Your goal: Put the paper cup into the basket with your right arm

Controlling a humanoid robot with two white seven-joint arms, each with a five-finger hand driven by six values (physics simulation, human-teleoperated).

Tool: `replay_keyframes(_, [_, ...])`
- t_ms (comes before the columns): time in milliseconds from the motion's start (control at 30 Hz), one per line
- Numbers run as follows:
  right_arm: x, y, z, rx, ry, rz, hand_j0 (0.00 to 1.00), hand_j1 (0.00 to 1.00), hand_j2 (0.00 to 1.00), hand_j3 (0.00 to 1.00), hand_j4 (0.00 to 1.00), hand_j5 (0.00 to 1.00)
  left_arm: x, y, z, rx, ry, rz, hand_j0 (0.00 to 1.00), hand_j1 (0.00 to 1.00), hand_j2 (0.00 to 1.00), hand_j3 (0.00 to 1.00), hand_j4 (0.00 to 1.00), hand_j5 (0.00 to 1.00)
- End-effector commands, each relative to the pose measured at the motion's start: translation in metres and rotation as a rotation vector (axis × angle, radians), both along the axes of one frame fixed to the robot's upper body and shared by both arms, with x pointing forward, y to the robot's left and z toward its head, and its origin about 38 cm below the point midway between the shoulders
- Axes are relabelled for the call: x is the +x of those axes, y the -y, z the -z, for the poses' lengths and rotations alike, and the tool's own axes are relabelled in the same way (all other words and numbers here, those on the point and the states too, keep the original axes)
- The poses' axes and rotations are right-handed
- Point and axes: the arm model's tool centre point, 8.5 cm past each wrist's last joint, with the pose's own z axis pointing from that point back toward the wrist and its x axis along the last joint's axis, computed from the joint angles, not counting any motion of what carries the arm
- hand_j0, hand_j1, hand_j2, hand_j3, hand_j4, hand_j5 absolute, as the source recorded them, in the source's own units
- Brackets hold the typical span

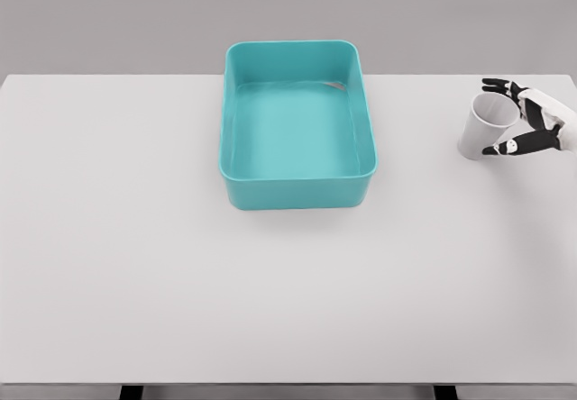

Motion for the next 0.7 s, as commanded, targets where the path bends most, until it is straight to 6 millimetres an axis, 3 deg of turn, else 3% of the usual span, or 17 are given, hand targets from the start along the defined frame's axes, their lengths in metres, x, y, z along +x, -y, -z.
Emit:
replay_keyframes(0, [0.0003,-0.0009,-0.0006,0.005,0.003,-0.001,1.00,1.00,1.00,1.00,1.00,1.00,0.0000,-0.0001,0.0000,0.000,0.000,0.000,1.00,1.00,1.00,1.00,1.00,1.00])
replay_keyframes(100, [0.0029,-0.0049,-0.0020,0.013,0.009,-0.006,0.99,0.99,0.99,0.99,0.99,0.99,0.0000,-0.0001,0.0000,0.000,0.000,0.000,1.00,1.00,1.00,1.00,1.00,1.00])
replay_keyframes(467, [0.0028,-0.0044,-0.0025,0.010,0.008,-0.006,0.69,0.69,0.69,0.69,0.69,0.69,0.0000,-0.0001,0.0000,0.000,0.000,0.000,1.00,1.00,1.00,1.00,1.00,1.00])
replay_keyframes(667, [0.0065,-0.0057,-0.0098,0.013,0.027,-0.009,0.68,0.68,0.68,0.68,0.68,0.68,0.0000,-0.0001,0.0000,0.000,0.000,0.000,1.00,1.00,1.00,1.00,1.00,1.00])
